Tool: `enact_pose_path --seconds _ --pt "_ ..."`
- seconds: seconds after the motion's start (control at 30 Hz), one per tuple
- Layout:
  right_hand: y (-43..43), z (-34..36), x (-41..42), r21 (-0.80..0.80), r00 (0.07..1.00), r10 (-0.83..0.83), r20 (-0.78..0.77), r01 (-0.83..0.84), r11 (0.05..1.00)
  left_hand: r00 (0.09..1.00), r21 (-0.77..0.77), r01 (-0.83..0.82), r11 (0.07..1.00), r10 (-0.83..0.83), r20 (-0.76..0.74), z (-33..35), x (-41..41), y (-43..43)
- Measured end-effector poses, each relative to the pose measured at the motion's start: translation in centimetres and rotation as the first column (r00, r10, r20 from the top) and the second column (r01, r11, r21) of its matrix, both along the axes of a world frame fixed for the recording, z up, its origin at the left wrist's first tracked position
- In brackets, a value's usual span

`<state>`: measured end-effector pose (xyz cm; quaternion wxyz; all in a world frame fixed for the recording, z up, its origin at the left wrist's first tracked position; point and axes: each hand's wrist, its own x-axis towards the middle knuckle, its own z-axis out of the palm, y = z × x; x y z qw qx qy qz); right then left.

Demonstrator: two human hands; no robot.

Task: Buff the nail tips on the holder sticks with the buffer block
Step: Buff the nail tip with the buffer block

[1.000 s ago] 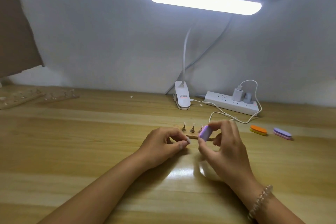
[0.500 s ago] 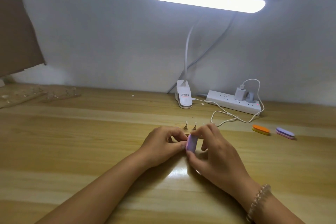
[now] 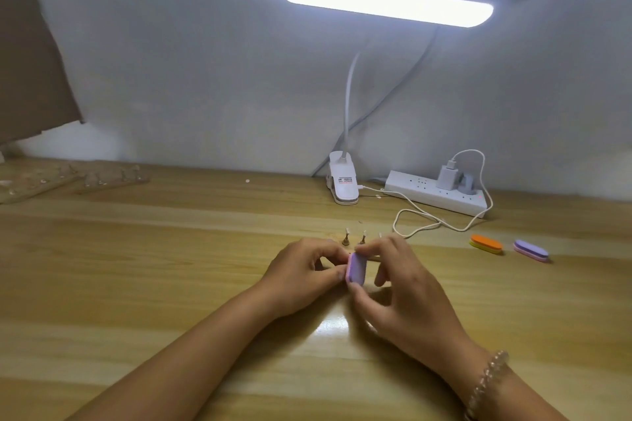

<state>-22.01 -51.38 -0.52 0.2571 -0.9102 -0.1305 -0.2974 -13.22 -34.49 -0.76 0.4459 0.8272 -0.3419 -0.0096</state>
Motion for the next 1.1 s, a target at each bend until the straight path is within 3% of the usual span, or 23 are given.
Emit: enact_pose_path --seconds 0.13,0.27,0.4,0.53,0.73,0.87,1.0,1.1 --pt "-0.4 0.2 0.7 0.055 0.997 -0.077 -0.021 0.078 0.995 1.0 0.047 -0.007 0.999 0.006 0.021 0.0 -0.2 0.1" --pt "0.2 0.2 -0.1 -0.026 0.999 0.024 -0.035 -0.025 0.999 1.0 0.064 0.022 0.998 -0.023 0.016 0.0 -0.1 0.1" --pt "-0.1 0.4 0.5 0.053 0.999 -0.043 -0.017 0.044 0.998 1.0 0.05 0.008 0.999 -0.009 0.022 0.1 -0.1 0.0" --pt "0.1 0.1 0.2 -0.05 0.999 -0.05 -0.006 0.05 0.998 0.999 0.053 0.015 0.998 -0.017 0.038 0.1 -0.3 0.1" --pt "-1.1 0.3 0.9 0.175 0.982 -0.188 -0.013 0.187 0.966 1.0 -0.028 0.018 0.999 -0.018 -0.019 0.3 -0.4 0.0" --pt "0.3 0.2 -0.1 0.011 1.0 -0.012 0.001 0.012 1.0 1.0 0.01 0.001 1.0 -0.001 0.026 0.3 -0.5 0.1" --pt "-0.2 0.2 0.7 0.054 0.995 -0.099 0.001 0.099 0.994 1.0 0.026 0.005 1.0 -0.005 0.025 0.4 -0.6 0.1" --pt "-0.1 0.0 0.2 -0.048 0.997 -0.073 0.018 0.074 0.996 1.0 0.045 0.017 0.999 -0.018 0.019 0.5 -0.6 0.1"
